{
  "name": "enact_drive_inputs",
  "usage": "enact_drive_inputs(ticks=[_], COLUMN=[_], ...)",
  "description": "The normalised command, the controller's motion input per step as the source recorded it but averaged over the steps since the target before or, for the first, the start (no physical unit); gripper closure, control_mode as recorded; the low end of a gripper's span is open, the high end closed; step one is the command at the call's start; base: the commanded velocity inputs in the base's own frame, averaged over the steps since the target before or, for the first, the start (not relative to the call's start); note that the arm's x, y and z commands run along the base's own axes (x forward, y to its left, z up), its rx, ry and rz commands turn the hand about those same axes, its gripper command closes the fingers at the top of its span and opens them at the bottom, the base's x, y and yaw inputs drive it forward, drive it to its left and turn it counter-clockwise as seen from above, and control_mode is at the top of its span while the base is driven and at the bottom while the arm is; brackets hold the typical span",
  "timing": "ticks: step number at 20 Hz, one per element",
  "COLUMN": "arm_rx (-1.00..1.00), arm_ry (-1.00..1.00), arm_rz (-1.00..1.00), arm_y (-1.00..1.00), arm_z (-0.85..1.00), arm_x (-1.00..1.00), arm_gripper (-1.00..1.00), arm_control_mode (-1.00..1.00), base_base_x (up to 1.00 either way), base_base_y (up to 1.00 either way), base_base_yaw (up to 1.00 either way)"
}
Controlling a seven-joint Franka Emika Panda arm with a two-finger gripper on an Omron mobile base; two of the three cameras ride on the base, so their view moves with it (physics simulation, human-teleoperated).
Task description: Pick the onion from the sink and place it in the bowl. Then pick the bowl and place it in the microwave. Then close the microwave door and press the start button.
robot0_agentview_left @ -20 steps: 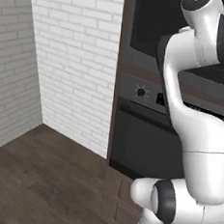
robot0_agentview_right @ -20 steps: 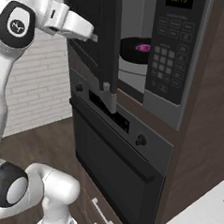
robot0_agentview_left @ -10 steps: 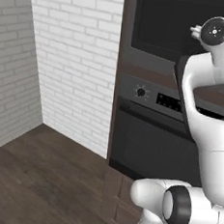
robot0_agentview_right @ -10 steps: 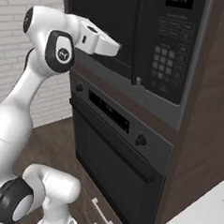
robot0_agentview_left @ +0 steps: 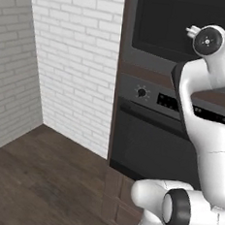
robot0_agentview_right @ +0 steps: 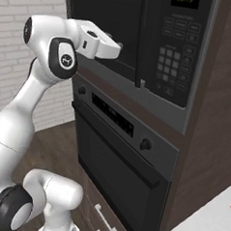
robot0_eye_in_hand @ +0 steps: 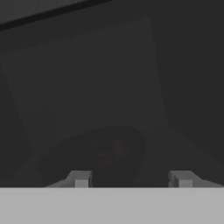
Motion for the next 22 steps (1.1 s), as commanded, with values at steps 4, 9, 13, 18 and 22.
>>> enact_drive_inputs(ticks=[4, 9, 13, 18, 22], arm_rx=[0.03, 0.0, -0.1, -0.06, -0.01], arm_ry=[-0.11, 0.09, 0.02, -0.02, -0.09], arm_rz=[0.19, 0.09, 0.05, 0.09, 0.06], arm_y=[-0.48, 0.09, 0.32, 0.32, 0.15], arm_z=[-0.6, -0.11, 0.05, 0.01, -0.09], arm_x=[0.88, 0.16, -0.66, -0.97, -1.0], arm_gripper=[-1.0, -1.0, -1.0, -1.0, 1.0], arm_control_mode=[-1.0, -1.0, -1.0, -1.0, -1.0], base_base_x=[0.0, 0.0, 0.0, 0.0, 0.0], base_base_y=[0.0, 0.0, 0.0, 0.0, 0.0], base_base_yaw=[0.0, 0.0, 0.0, 0.0, 0.0])
